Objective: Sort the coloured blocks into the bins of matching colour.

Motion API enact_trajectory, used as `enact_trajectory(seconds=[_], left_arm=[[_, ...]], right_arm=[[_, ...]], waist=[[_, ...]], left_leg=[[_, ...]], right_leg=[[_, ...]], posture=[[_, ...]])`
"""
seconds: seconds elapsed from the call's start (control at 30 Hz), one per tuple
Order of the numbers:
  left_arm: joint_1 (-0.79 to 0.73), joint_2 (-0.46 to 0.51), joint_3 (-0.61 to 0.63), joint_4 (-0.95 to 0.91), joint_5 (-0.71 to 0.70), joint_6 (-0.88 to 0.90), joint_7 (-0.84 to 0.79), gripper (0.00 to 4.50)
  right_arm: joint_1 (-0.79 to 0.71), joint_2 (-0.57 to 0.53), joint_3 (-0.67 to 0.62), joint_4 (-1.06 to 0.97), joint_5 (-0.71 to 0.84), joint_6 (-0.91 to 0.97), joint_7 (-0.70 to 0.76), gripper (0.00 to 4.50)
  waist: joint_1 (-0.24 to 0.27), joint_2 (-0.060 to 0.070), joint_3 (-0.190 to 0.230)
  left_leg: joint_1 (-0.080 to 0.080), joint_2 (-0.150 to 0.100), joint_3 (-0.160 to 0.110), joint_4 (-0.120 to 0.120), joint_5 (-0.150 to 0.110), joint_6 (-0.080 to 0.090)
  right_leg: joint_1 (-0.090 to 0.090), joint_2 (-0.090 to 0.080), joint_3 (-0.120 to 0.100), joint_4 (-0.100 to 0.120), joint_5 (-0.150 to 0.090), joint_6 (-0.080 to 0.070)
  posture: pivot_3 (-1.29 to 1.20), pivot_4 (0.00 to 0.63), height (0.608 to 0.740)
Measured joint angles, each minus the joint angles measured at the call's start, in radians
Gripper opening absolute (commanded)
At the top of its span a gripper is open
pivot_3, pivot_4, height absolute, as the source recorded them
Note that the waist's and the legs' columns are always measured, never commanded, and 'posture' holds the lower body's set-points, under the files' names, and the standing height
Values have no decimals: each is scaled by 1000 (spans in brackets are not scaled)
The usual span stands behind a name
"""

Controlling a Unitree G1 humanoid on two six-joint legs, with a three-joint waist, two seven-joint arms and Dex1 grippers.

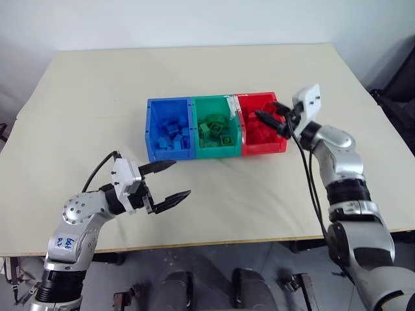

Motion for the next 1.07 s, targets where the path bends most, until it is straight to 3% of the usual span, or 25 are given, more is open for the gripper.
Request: enact_trajectory(seconds=[0.03, 0.17, 0.3, 0.47, 0.73, 0.83, 1.07], left_arm=[[-2, -2, 0, 0, 0, 5, 5, 4500], [-2, -9, 1, -1, 0, 16, 22, 4500], [12, -9, 2, -11, 1, 18, 39, 4500], [37, 12, 19, -18, 16, 15, 50, 4500], [118, 59, 59, -23, 65, -29, 56, 4500], [123, 71, 70, -14, 85, -58, 50, 4500], [123, 73, 87, 17, 90, -81, 57, 4500]], right_arm=[[-11, 7, 1, 23, -13, -19, -27, 1828], [-30, 30, 1, 113, -40, -67, -78, 3087], [-19, 12, 3, 105, -34, -81, 1, 4461], [126, -68, 3, -67, 24, -67, 217, 4461], [588, -276, 6, -486, 207, 34, 624, 4461], [672, -298, 5, -528, 213, 29, 675, 4461], [682, -285, -11, -566, 237, 26, 650, 4461]], waist=[[-1, 0, 0], [-4, 0, 0], [-10, 0, 0], [-6, 0, 0], [14, 0, 0], [14, 0, 0], [18, 0, 0]], left_leg=[[0, 0, 0, 0, 0, 0], [-1, -1, -1, 0, 0, 0], [-1, 0, -1, -1, 0, 0], [-1, 0, -1, -1, 0, 0], [0, 1, 1, -1, -1, 1], [1, 1, 4, -1, -1, 1], [3, 2, 4, 0, -2, 0]], right_leg=[[0, 0, 0, 0, 0, 0], [0, 0, 0, 0, 0, 0], [0, 0, -1, -1, 0, 0], [1, 0, -1, -2, 0, 0], [2, 0, -1, -5, 0, 0], [3, 0, -1, -9, 0, 0], [3, 0, -1, -8, 1, -1]], posture=[[0, 150, 740], [0, 150, 740], [0, 150, 740], [0, 150, 740], [0, 150, 740], [0, 150, 740], [0, 150, 740]])
